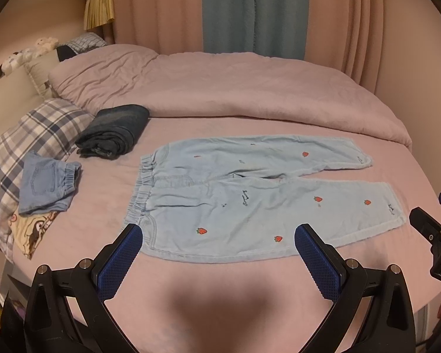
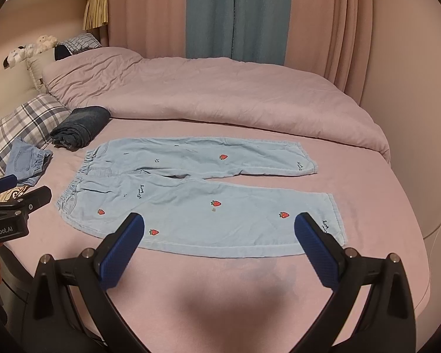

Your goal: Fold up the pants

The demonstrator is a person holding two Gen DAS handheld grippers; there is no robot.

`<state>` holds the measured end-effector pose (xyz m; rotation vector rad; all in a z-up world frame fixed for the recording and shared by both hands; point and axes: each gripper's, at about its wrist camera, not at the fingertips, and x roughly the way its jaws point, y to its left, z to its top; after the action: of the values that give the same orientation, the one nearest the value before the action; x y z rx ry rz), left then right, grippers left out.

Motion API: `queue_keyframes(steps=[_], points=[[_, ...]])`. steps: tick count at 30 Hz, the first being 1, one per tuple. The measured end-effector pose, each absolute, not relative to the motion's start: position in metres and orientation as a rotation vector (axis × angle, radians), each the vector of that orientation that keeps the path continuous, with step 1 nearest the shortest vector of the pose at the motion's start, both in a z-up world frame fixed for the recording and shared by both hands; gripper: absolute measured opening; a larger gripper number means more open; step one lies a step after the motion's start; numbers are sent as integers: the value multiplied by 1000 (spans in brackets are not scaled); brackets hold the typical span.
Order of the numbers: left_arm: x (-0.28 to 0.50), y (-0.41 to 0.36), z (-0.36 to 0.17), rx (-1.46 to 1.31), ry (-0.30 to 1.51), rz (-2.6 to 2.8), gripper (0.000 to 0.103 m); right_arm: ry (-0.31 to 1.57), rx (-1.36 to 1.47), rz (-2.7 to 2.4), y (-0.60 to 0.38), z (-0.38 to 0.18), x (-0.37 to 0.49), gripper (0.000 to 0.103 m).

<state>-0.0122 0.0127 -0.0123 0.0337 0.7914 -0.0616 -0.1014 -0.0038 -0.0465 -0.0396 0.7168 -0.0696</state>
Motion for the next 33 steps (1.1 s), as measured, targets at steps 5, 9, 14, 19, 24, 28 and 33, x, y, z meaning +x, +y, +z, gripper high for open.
queue_keyframes(steps=[5,9,14,19,24,28,33], points=[[-8,9,-12,28,795,-58,103,718,-41,-74,-4,-46,-101,103],[-9,9,-13,27,800,-61,103,717,-43,-74,-5,-46,-101,103],[-9,9,-13,26,801,-62,103,717,-44,-74,-5,-46,-102,103],[-9,9,-14,23,805,-64,103,716,-45,-78,-5,-46,-102,103],[-10,7,-15,23,805,-66,103,718,-45,-78,-7,-46,-100,103],[-8,7,-16,22,808,-68,103,719,-48,-79,-6,-46,-101,103],[-10,5,-17,20,806,-72,103,719,-49,-79,-6,-46,-101,103]])
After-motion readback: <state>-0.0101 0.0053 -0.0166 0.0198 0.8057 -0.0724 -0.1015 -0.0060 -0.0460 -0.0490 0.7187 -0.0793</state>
